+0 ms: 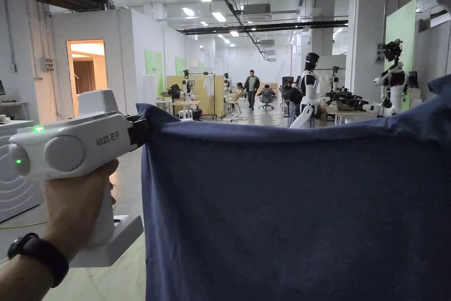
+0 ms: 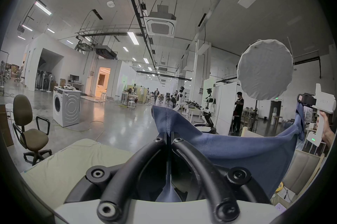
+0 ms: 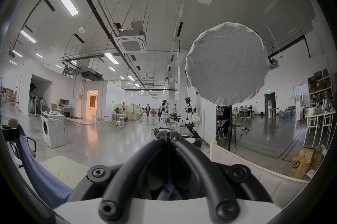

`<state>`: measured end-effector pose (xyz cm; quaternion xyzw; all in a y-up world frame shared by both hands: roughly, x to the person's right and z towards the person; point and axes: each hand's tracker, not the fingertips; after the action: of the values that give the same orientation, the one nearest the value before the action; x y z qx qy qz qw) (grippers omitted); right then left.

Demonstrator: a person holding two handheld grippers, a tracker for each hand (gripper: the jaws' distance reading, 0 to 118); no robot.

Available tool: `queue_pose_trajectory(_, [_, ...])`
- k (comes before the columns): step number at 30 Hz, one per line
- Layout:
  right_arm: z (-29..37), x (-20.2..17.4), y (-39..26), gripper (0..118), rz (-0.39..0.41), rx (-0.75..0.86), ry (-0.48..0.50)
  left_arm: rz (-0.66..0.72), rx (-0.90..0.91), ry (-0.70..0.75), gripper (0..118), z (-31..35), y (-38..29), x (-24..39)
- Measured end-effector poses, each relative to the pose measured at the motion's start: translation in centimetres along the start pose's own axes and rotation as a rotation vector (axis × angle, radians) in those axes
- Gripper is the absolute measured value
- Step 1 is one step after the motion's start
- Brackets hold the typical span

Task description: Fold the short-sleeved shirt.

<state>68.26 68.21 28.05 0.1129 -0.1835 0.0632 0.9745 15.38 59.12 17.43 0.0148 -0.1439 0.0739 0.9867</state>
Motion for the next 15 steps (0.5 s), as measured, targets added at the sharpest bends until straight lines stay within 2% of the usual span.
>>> queue_pose_trajectory(1, [-0.8, -0.2, -0.1, 2, 0.024, 0.009, -0.004, 0.004, -0.005, -0.002, 3, -0.7, -0.4, 0.0])
queue_pose_trajectory(2, [-1.6, -0.3, -0.6, 2, 0.005, 0.002, 0.005, 0.001, -0.005, 0.002, 3, -1.3, -0.8, 0.2])
queue_pose_trajectory(6, [-4.1, -0.9, -2.8, 2, 0.024, -0.020, -0.006, -0.030, -0.035, 0.025, 3, -4.4, -2.1, 0.7])
queue_pose_trajectory(10, [-7.0, -1.5, -4.4, 2, 0.041, -0.038, -0.031, -0.003, -0.049, 0.037, 3, -7.5, -2.5, 1.0])
queue_pose_trajectory(15, [-9.7, -2.2, -4.4, 2, 0.014, -0.020, -0.050, -0.029, -0.039, 0.064, 3, -11.3, -2.8, 1.6])
